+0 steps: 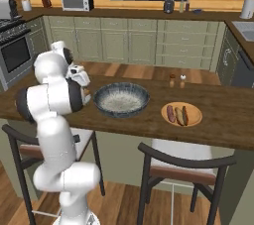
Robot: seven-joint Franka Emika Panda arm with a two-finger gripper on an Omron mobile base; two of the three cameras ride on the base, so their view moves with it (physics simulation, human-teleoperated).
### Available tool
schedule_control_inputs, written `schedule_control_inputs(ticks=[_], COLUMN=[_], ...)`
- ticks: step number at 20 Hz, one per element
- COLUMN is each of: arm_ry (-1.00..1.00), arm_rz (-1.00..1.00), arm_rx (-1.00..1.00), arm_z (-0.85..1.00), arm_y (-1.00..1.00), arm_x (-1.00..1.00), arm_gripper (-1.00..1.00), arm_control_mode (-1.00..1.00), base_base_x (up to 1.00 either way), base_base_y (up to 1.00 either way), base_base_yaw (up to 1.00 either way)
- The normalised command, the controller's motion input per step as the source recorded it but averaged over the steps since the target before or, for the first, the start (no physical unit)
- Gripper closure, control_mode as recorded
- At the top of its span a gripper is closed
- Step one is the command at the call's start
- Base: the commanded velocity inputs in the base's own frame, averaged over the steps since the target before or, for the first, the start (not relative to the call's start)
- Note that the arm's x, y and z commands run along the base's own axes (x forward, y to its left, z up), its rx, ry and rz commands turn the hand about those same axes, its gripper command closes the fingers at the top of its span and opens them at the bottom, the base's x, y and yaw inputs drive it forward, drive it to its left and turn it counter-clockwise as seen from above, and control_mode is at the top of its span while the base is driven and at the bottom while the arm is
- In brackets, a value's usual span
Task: Place one bun and one sausage from the bowl on each plate.
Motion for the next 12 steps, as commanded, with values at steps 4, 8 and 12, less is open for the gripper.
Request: schedule_control_inputs(ticks=[4, 8, 12], arm_ry=[-0.11, -0.01, -0.03], arm_rz=[-0.24, -0.1, 0.0], arm_rx=[0.14, 0.23, 0.11], arm_z=[0.22, 0.64, 0.39], arm_y=[-0.83, -0.93, -0.88], arm_x=[-0.74, -0.55, -0.83], arm_gripper=[-1.0, -1.0, -1.0], arm_control_mode=[-1.0, -1.0, -1.0], base_base_x=[0.0, 0.0, 0.0], base_base_y=[0.0, 0.0, 0.0], base_base_yaw=[0.0, 0.0, 0.0])
